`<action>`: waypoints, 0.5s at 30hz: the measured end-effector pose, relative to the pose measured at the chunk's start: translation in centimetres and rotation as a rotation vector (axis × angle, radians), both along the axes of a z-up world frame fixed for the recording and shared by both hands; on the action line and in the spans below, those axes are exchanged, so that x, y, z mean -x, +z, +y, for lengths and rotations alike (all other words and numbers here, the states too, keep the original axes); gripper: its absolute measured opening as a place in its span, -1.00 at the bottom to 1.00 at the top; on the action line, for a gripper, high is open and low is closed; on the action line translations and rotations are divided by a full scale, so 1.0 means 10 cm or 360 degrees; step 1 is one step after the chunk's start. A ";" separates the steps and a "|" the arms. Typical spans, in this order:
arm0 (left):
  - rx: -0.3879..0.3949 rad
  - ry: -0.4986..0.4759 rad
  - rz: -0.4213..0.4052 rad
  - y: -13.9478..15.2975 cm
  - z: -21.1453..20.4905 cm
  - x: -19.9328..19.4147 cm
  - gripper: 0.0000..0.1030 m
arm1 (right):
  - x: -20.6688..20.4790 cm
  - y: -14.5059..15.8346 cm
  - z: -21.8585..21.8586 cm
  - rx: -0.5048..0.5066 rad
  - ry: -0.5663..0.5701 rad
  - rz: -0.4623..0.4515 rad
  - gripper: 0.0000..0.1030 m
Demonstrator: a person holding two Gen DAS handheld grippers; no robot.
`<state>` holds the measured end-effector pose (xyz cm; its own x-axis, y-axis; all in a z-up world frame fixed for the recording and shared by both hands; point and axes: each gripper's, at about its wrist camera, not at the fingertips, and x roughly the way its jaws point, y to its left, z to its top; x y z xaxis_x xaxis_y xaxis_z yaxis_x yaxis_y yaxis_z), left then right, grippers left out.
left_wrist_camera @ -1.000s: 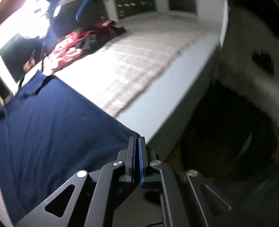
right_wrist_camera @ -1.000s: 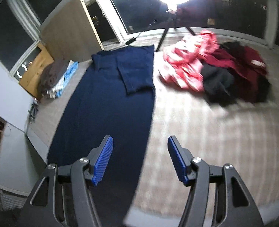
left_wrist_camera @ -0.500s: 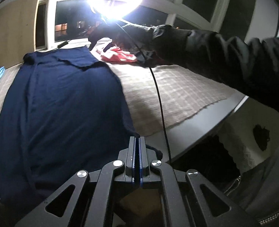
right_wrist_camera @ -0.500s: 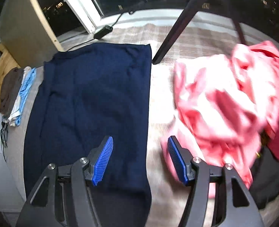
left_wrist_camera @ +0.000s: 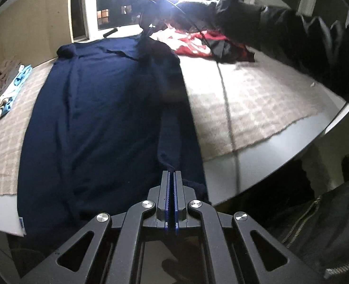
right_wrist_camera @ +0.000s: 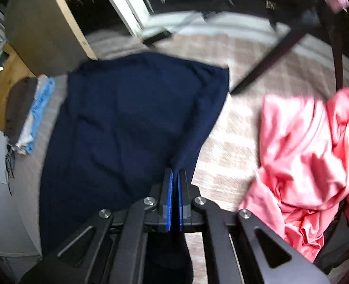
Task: Fold clothes
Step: 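Grasp the navy sweatshirt strip end with the left tool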
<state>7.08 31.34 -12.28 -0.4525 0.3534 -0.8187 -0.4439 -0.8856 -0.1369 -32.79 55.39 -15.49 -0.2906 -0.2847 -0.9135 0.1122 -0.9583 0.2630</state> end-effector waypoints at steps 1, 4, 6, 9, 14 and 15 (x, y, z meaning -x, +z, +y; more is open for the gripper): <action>-0.0018 0.0015 0.0003 0.02 -0.03 -0.02 -0.96 | 0.01 0.09 -0.05 0.0013 0.0002 0.0021 -0.92; -0.0060 0.0077 0.0008 0.03 -0.16 -0.07 -0.96 | 0.04 0.31 -0.25 0.0014 0.0019 0.0062 -0.92; -0.0062 0.0129 -0.0010 -0.02 -0.26 -0.11 -0.96 | 0.07 0.38 -0.47 -0.0027 0.0056 0.0083 -0.92; -0.0070 0.0221 -0.0037 -0.11 -0.43 -0.15 -0.96 | 0.13 0.39 -0.78 -0.0102 0.0100 0.0096 -0.92; -0.0133 0.0348 -0.0092 -0.28 -0.70 -0.21 -0.96 | 0.29 0.15 -1.21 -0.0202 0.0106 0.0027 -0.92; -0.0133 0.0365 -0.0110 -0.34 -0.73 -0.21 -0.96 | 0.32 0.07 -1.29 -0.0214 0.0111 0.0001 -0.91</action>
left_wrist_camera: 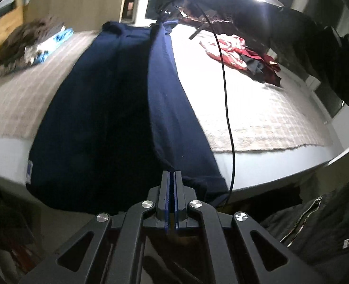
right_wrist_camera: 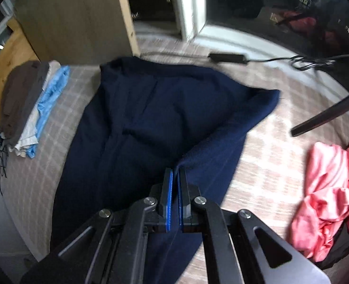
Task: Fold clothes
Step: 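Grasp the navy sweatshirt strip end with the left tool, then grasp the strip end with the right tool beside the left tool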
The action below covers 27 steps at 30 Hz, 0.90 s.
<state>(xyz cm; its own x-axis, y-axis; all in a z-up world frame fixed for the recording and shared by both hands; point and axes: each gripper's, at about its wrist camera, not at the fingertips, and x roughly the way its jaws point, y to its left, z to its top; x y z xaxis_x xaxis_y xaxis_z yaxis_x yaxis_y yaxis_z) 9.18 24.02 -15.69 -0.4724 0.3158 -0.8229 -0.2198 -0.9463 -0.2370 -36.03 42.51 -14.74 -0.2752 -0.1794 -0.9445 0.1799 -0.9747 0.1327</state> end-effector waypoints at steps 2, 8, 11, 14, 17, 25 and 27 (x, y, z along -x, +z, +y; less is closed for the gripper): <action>0.0039 0.0032 -0.0031 -0.14 -0.06 0.01 -0.95 | 0.02 -0.14 -0.20 -0.0054 0.0076 -0.0038 -0.85; 0.0074 0.0082 -0.0119 -0.22 -0.24 -0.02 -0.85 | -0.12 -0.09 -0.43 -0.0233 0.0196 0.0002 -0.38; 0.0121 0.0005 -0.0053 -0.09 -0.20 -0.07 -0.80 | -0.35 0.16 -0.26 -0.0133 0.0196 0.0039 -0.25; 0.0108 -0.0208 0.0040 0.04 0.07 -0.12 -0.60 | -0.74 0.34 -0.06 -0.0040 0.0226 0.0046 -0.25; 0.0215 -0.0432 0.0140 0.06 0.44 -0.17 -0.34 | -1.29 0.46 0.20 0.0075 0.0247 0.0020 -0.25; 0.0517 -0.0744 0.0256 -0.13 0.53 -0.33 -0.36 | -2.49 0.31 0.77 0.0147 0.0196 -0.0078 -0.23; 0.0593 -0.0863 0.0288 -0.14 0.51 -0.33 -0.36 | -2.71 0.20 0.77 0.0182 0.0205 -0.0096 -0.23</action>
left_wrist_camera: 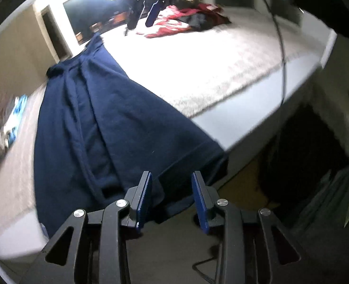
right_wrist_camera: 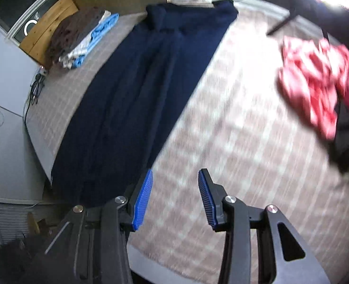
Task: Fold clothes
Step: 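Grasp the strip end with the right tool beside the left tool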
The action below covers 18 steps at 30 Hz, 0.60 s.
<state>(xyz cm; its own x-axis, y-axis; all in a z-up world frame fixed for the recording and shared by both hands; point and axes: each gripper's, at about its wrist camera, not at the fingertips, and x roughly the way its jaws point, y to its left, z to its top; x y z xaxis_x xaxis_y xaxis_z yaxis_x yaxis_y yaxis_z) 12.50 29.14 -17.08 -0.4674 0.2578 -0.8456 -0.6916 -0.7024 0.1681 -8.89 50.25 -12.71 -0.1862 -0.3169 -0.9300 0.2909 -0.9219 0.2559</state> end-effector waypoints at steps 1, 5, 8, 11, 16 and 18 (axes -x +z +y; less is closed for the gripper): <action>0.0027 -0.0057 0.0010 0.00 0.01 0.03 -0.36 | -0.11 -0.05 0.00 0.0017 0.0005 -0.0010 -0.23; 0.0094 -0.0251 0.0014 -0.02 -0.01 0.11 -0.35 | -0.92 -0.21 -0.17 0.0141 0.0231 0.0003 -0.23; 0.0075 -0.0319 -0.0090 -0.06 -0.04 0.26 -0.36 | -1.49 -0.36 -0.37 0.0140 0.0391 -0.0005 -0.23; 0.0087 -0.0399 -0.0141 -0.12 0.02 0.24 -0.38 | -1.80 -0.53 -0.51 0.0158 0.0452 -0.0019 -0.23; 0.0133 -0.0505 -0.0140 -0.18 0.07 0.12 -0.96 | -1.89 -0.69 -0.55 0.0249 0.0481 0.0028 -0.23; 0.0104 -0.0491 -0.0141 -0.10 0.01 0.12 -0.96 | -1.89 -0.76 -0.58 0.0254 0.0491 0.0025 -0.23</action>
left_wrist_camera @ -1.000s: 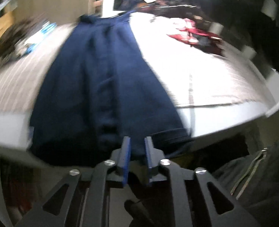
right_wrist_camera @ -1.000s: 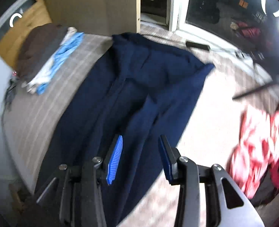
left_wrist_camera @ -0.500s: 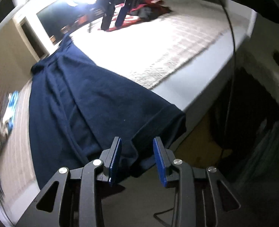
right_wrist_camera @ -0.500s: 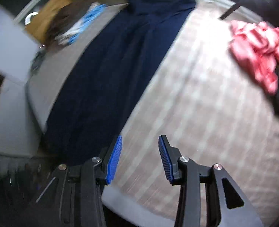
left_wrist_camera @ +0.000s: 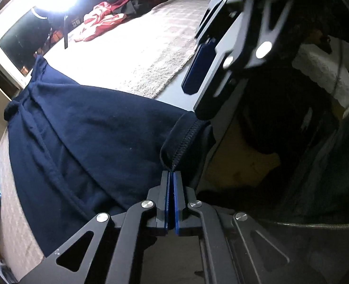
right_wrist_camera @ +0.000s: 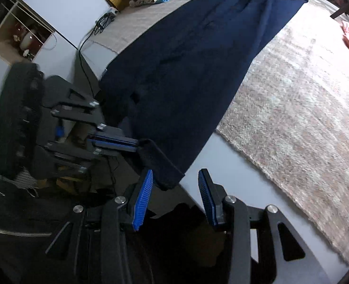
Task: Fold clothes
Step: 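Grasp the strip end with the right tool beside the left tool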
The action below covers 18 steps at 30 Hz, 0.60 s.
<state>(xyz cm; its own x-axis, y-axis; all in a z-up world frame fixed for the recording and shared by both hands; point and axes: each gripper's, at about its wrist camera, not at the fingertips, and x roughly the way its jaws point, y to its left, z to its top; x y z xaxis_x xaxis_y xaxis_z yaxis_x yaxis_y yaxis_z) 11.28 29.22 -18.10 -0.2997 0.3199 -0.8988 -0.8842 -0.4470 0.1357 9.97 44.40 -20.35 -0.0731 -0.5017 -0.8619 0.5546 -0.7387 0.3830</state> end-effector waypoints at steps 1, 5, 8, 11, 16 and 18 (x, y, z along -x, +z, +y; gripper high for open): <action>-0.0017 0.0010 -0.0006 0.04 -0.04 0.00 -0.96 | 0.06 -0.01 0.02 0.0015 0.0004 -0.0004 -0.23; -0.0024 0.0074 0.0007 0.14 -0.18 0.06 -0.96 | 0.02 -0.04 -0.11 0.0047 0.0100 0.0041 -0.23; -0.0002 0.0099 0.0024 0.13 -0.22 0.10 -0.96 | -0.01 -0.06 -0.21 0.0040 0.0179 0.0044 -0.23; -0.0013 0.0121 0.0031 0.13 -0.25 0.12 -0.96 | 0.01 -0.08 -0.28 0.0036 0.0216 0.0053 -0.32; 0.0004 0.0173 0.0048 0.07 -0.35 0.18 -0.96 | -0.03 -0.02 -0.19 0.0015 0.0254 0.0063 -0.73; 0.0005 0.0169 0.0054 0.07 -0.36 0.20 -0.96 | -0.02 -0.03 -0.23 -0.0016 0.0261 0.0076 -0.74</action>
<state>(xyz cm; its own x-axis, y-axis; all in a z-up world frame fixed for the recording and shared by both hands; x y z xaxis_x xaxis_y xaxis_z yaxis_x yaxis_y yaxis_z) 9.23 25.60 -17.38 -0.3622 0.2822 -0.8884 -0.8268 -0.5374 0.1663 10.21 42.11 -20.67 -0.0317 -0.5019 -0.8643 0.6853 -0.6404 0.3467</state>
